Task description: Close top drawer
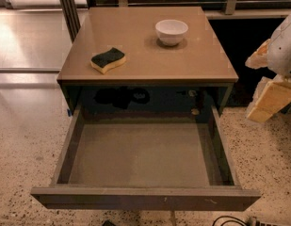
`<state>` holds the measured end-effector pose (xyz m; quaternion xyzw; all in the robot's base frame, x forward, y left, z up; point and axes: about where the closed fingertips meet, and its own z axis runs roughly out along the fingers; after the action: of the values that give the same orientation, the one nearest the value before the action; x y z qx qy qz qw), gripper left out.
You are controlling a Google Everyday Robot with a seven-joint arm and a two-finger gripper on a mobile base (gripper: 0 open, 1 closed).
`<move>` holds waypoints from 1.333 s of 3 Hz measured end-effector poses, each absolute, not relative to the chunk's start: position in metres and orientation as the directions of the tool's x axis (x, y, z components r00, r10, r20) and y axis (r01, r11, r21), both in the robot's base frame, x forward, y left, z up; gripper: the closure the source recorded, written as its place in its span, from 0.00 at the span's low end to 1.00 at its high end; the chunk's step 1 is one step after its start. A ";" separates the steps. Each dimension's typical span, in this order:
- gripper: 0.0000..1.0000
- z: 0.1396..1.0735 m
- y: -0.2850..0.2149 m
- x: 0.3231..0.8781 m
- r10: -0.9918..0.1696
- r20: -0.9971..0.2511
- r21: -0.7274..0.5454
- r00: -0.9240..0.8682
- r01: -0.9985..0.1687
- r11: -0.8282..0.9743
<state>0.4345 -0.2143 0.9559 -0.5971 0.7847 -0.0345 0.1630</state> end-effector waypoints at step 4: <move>1.00 0.894 -0.192 0.412 -0.954 -0.208 -0.210 -0.216 -0.943 0.260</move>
Offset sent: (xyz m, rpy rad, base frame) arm -0.0231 0.0291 -0.0783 0.0071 0.0464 0.0321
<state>0.4122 -0.1924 0.8937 -0.6082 0.7796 -0.0193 0.1482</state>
